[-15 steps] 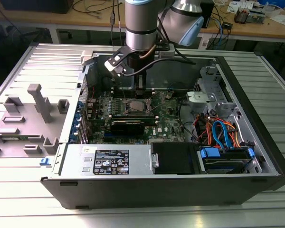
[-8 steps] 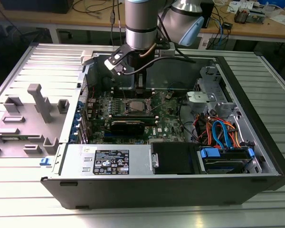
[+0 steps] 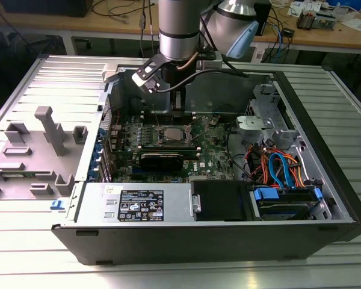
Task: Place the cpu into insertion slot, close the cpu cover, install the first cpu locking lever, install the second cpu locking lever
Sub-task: 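Close the cpu cover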
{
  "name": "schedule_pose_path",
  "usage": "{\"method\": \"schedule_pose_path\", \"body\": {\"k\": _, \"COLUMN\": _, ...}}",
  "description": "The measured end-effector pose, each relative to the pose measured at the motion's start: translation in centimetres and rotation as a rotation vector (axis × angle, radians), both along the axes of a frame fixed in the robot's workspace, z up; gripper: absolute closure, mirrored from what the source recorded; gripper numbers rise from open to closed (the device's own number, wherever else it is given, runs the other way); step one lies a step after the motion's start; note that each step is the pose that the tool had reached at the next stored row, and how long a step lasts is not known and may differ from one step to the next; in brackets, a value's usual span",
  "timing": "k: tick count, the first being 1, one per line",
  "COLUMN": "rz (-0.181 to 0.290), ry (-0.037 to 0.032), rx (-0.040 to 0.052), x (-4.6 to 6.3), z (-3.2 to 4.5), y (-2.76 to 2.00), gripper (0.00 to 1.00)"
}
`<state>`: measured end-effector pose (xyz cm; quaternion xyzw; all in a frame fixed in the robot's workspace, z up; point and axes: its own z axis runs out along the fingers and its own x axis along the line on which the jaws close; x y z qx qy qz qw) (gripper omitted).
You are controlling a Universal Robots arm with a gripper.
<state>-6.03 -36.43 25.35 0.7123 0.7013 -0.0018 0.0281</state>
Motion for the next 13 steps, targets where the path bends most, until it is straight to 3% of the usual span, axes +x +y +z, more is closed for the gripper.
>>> {"method": "schedule_pose_path", "body": {"k": 13, "rz": 0.000, "ry": 0.0000, "rx": 0.0000, "x": 0.00, "z": 0.53, "y": 0.00, "gripper": 0.89}}
